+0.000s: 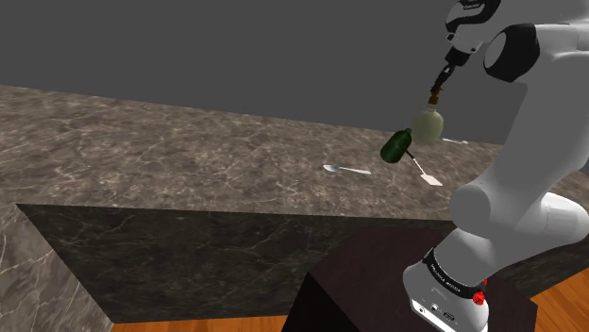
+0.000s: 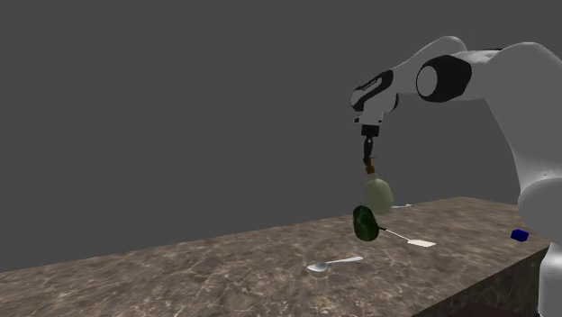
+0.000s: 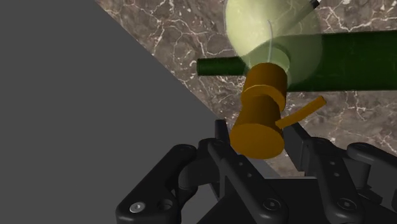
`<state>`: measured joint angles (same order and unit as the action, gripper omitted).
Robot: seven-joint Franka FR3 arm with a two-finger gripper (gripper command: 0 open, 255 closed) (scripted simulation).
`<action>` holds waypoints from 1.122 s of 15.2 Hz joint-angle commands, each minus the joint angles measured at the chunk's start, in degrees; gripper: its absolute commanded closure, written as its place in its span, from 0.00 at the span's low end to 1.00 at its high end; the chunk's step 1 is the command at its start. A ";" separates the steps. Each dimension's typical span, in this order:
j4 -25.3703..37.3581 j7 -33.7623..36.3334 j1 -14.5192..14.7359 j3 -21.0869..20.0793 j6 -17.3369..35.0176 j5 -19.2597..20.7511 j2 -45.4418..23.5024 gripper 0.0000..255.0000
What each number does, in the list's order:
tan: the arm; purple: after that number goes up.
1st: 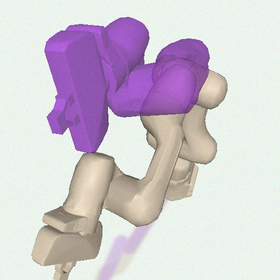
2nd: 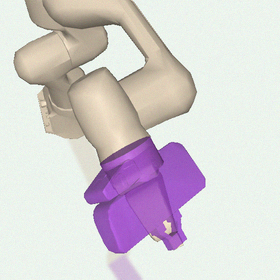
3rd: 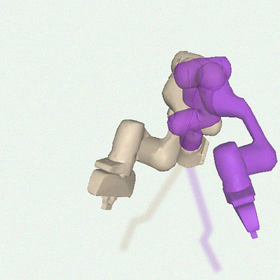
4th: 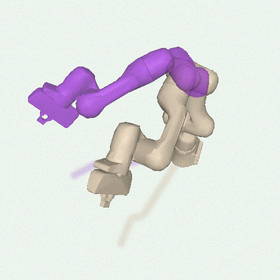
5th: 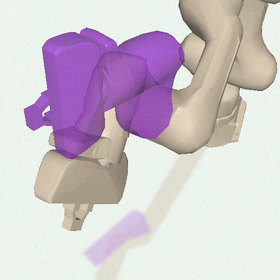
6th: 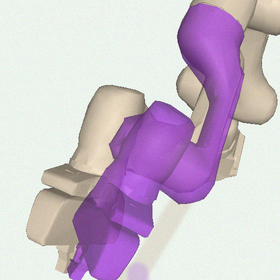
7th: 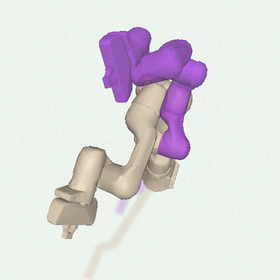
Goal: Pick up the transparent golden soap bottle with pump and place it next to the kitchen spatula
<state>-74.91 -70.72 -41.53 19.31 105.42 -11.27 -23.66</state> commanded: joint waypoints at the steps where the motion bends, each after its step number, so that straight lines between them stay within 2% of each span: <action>1: -1.74 -0.20 0.13 -0.02 1.63 -0.03 0.15 1.00; 7: -6.95 -0.70 0.55 -0.18 6.78 -0.24 0.17 1.00; 15: -6.95 -0.70 0.55 -0.17 6.78 -0.24 0.17 1.00; 16: -6.95 -0.70 0.55 -0.17 6.78 -0.24 0.17 0.00; 17: -6.95 -0.70 0.55 -0.17 6.77 -0.24 0.17 0.00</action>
<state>-81.86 -71.43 -40.99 19.14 112.19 -11.52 -23.48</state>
